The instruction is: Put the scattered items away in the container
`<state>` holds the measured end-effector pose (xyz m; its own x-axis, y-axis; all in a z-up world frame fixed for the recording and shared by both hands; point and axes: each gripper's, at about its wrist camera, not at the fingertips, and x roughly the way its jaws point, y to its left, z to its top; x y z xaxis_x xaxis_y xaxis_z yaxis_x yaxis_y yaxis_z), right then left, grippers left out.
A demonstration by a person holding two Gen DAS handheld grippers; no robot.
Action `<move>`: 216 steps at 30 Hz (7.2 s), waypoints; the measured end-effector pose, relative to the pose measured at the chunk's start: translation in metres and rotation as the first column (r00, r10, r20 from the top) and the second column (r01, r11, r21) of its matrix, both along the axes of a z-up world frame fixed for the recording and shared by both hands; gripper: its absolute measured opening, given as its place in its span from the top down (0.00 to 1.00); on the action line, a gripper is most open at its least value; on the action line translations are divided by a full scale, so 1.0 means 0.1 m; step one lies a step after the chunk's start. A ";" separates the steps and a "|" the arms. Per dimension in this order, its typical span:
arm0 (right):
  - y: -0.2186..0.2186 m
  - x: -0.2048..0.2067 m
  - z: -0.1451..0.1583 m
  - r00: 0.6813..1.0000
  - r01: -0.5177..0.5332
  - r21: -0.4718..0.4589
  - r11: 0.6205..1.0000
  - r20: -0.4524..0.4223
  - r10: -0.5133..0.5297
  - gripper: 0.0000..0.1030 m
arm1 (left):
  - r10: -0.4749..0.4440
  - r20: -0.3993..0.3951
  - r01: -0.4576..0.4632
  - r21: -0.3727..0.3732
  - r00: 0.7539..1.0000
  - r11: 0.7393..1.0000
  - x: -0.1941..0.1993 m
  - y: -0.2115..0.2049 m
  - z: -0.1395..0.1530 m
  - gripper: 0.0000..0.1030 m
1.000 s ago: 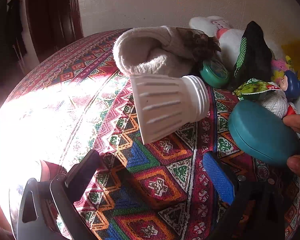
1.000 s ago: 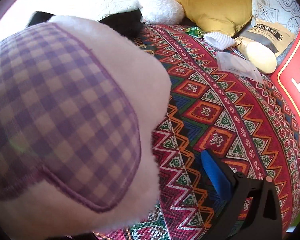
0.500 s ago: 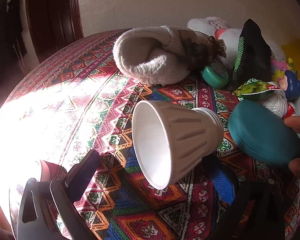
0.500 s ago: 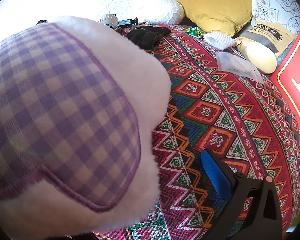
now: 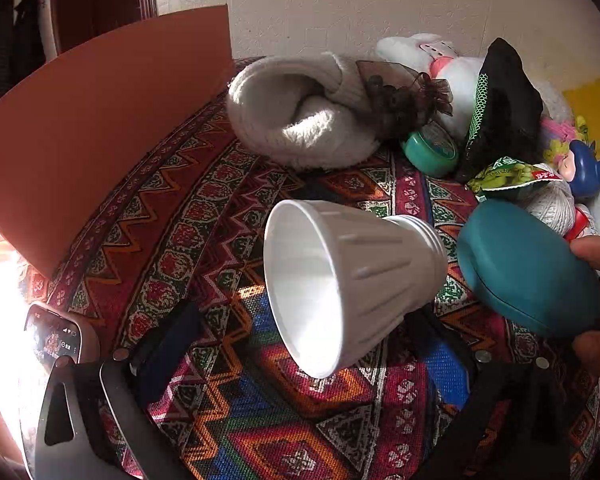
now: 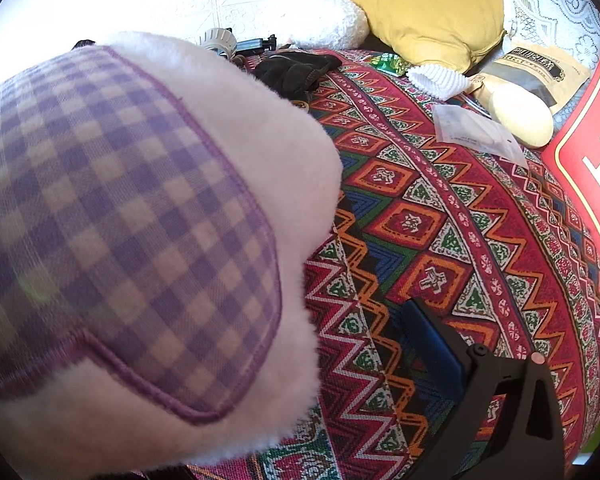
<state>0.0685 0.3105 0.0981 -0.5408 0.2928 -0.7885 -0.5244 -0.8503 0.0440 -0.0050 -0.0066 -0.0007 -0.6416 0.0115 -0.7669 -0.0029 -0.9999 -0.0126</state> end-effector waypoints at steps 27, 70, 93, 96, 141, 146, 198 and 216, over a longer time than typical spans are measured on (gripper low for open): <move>0.00 0.00 0.00 1.000 0.000 0.000 1.000 -0.001 0.000 0.01 | 0.000 0.000 0.000 0.000 1.000 1.000 0.00 -0.01 0.01 0.00; 0.00 0.00 0.00 1.000 0.000 0.000 1.000 0.000 0.000 0.01 | -0.001 0.000 0.001 0.000 1.000 1.000 0.06 0.04 0.02 0.00; 0.00 0.00 0.00 1.000 0.000 0.000 1.000 0.000 0.000 0.01 | -0.002 0.000 0.002 0.000 1.000 1.000 0.06 0.04 0.02 0.00; 0.00 0.00 0.00 1.000 0.000 0.000 1.000 0.000 0.000 0.01 | -0.002 0.000 0.002 0.000 1.000 1.000 0.06 0.04 0.02 0.00; 0.00 0.00 0.00 1.000 0.000 0.001 1.000 0.000 0.000 0.01 | -0.003 0.000 0.003 -0.009 1.000 1.000 0.08 0.04 0.03 0.00; 0.01 -0.01 0.00 1.000 0.001 0.003 1.000 0.001 -0.001 0.01 | 0.015 0.049 -0.017 0.026 0.999 1.000 0.05 -0.01 0.05 0.00; -1.66 -0.11 0.30 0.915 -0.403 -0.643 0.651 -0.259 0.310 0.17 | -0.023 -0.192 0.018 -0.026 0.981 1.000 -0.50 -0.67 1.34 0.00; -1.95 -0.30 0.35 0.910 -0.413 -0.386 0.825 -0.218 0.353 0.45 | -0.067 -0.306 0.025 -0.139 0.950 0.990 -0.26 -0.73 1.43 0.00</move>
<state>0.0385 0.1153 0.1335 -0.6470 -0.2977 -0.7020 -0.1243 -0.8672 0.4823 -0.0311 -0.0794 0.1419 -0.8485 -0.0409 -0.5276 -0.0316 -0.9913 0.1278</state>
